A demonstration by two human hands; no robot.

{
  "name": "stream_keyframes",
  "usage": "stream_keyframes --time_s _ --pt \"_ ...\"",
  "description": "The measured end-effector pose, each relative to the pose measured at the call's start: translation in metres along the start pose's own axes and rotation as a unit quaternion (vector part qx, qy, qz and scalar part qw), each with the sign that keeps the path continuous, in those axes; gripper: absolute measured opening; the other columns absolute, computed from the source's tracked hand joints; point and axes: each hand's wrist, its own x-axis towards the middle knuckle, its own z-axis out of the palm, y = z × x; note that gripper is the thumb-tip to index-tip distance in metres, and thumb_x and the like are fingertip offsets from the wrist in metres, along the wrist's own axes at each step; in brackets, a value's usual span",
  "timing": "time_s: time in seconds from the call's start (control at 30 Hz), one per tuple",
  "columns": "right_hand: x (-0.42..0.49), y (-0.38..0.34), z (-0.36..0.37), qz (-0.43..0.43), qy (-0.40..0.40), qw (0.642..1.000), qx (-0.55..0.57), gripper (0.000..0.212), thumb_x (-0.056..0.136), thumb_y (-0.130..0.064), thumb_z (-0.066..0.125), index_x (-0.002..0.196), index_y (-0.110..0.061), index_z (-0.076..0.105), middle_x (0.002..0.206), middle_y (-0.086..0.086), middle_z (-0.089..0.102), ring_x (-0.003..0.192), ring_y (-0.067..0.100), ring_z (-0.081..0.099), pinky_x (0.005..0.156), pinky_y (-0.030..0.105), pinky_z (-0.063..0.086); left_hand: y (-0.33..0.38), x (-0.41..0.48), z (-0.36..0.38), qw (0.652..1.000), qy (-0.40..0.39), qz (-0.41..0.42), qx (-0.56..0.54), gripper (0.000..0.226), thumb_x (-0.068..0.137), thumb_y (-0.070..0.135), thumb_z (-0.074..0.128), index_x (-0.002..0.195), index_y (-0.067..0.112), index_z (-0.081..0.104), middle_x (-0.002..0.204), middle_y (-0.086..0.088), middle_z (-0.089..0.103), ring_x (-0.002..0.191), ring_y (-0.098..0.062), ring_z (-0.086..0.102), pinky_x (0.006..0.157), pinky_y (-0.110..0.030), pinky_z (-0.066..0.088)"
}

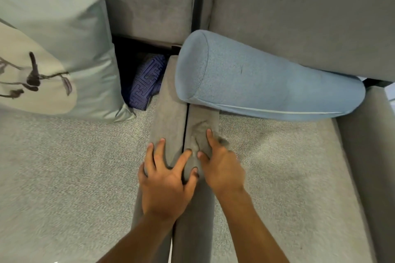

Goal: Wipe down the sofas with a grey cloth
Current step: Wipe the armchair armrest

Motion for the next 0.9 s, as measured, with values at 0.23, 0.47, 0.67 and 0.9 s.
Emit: stream_keyframes --time_s 0.23,0.47,0.67,0.9 --pt "0.034 -0.005 -0.001 0.013 0.018 0.999 0.024 0.069 0.097 -0.049 0.056 0.155 -0.046 0.018 0.147 0.003 0.046 0.123 0.030 0.057 0.091 0.044 0.051 0.000 -0.001 0.002 1.000 0.007 -0.003 0.001 0.048 0.088 0.060 0.058 0.133 0.042 0.064 0.161 -0.017 0.033 0.150 -0.043 0.026 0.102 -0.060 0.042" --pt "-0.019 0.014 0.017 0.016 0.006 0.999 0.044 0.063 0.100 -0.049 0.049 0.154 -0.048 0.016 0.145 0.000 0.048 0.122 0.025 0.057 0.089 0.042 0.051 0.000 -0.002 0.001 1.000 0.003 -0.002 0.011 0.052 0.089 0.064 0.051 0.135 0.043 0.060 0.163 -0.015 0.028 0.151 -0.042 0.023 0.103 -0.061 0.042" --pt "-0.018 0.028 0.018 0.038 0.001 0.996 0.083 0.066 0.098 -0.046 0.055 0.155 -0.042 0.022 0.145 0.001 0.049 0.124 0.027 0.056 0.094 0.042 0.051 0.000 -0.003 0.001 1.000 -0.008 -0.006 0.014 0.049 0.095 0.063 0.042 0.139 0.046 0.055 0.164 -0.014 0.024 0.152 -0.041 0.019 0.105 -0.061 0.040" --pt "-0.034 0.032 0.024 0.017 -0.030 0.991 0.126 0.069 0.099 -0.036 0.057 0.156 -0.042 0.018 0.152 0.002 0.042 0.125 0.025 0.056 0.099 0.039 0.049 0.001 -0.001 -0.002 0.999 -0.037 -0.025 -0.005 0.046 0.099 0.061 0.031 0.141 0.052 0.046 0.166 -0.010 0.015 0.154 -0.037 0.011 0.110 -0.063 0.034"
